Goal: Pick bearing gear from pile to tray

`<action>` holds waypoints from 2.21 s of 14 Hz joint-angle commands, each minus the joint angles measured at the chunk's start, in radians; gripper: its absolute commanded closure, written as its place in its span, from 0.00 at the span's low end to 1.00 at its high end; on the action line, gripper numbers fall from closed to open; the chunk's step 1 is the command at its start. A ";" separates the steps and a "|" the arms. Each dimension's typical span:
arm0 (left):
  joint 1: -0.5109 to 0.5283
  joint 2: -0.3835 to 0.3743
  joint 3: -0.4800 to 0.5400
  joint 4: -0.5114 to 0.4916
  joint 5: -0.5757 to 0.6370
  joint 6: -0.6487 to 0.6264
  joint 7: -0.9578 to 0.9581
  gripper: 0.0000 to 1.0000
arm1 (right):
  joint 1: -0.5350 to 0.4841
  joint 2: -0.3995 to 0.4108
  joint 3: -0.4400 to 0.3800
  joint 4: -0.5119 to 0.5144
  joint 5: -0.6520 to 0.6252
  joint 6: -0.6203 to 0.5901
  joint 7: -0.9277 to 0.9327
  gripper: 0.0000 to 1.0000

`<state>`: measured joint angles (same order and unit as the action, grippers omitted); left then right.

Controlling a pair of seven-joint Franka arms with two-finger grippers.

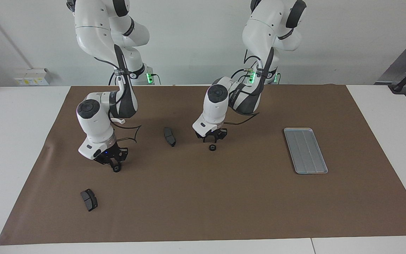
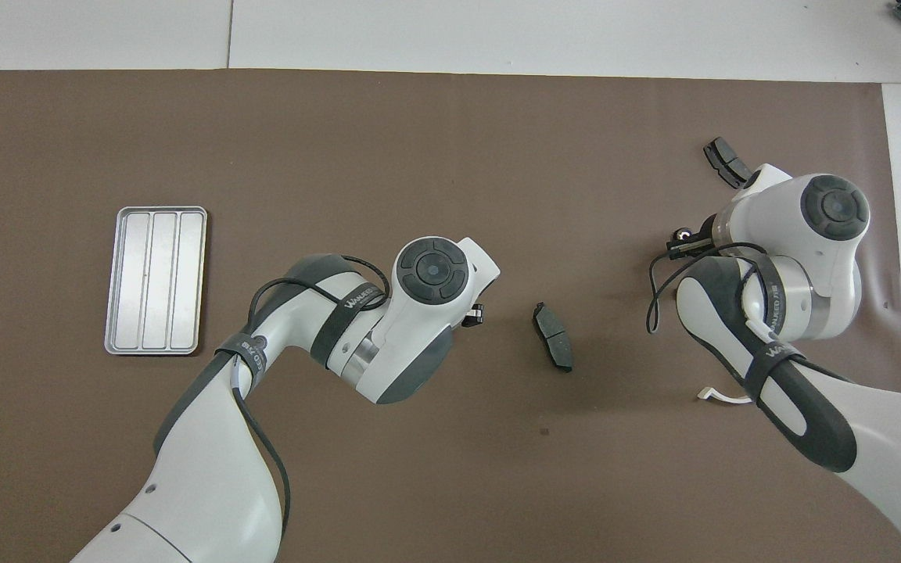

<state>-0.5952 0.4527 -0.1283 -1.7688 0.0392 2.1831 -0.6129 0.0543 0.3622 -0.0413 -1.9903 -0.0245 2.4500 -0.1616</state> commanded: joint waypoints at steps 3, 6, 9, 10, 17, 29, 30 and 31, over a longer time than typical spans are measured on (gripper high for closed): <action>-0.018 -0.009 0.019 0.017 0.028 -0.023 -0.031 0.46 | -0.007 -0.032 0.012 0.051 0.015 -0.058 0.017 1.00; -0.018 0.000 0.029 0.017 0.030 0.000 -0.033 0.46 | 0.024 -0.063 0.012 0.076 0.015 -0.111 0.089 1.00; -0.024 0.041 0.035 0.049 0.036 0.007 -0.040 0.46 | 0.041 -0.072 0.012 0.074 0.015 -0.112 0.131 1.00; -0.023 0.047 0.035 0.072 0.048 -0.005 -0.047 0.46 | 0.045 -0.072 0.012 0.074 0.015 -0.112 0.142 1.00; -0.024 0.073 0.035 0.091 0.076 -0.006 -0.060 0.46 | 0.072 -0.075 0.012 0.070 0.015 -0.111 0.203 1.00; -0.014 0.080 0.049 0.120 0.090 -0.020 -0.060 0.46 | 0.076 -0.080 0.014 0.061 0.015 -0.109 0.218 1.00; -0.011 0.080 0.049 0.118 0.099 -0.016 -0.060 0.46 | 0.076 -0.080 0.014 0.061 0.015 -0.109 0.221 1.00; -0.008 0.080 0.047 0.115 0.102 -0.011 -0.059 0.46 | 0.076 -0.080 0.014 0.061 0.015 -0.109 0.221 1.00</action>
<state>-0.5984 0.5154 -0.0895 -1.6714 0.1065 2.1705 -0.6539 0.1336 0.2988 -0.0342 -1.9157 -0.0212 2.3501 0.0332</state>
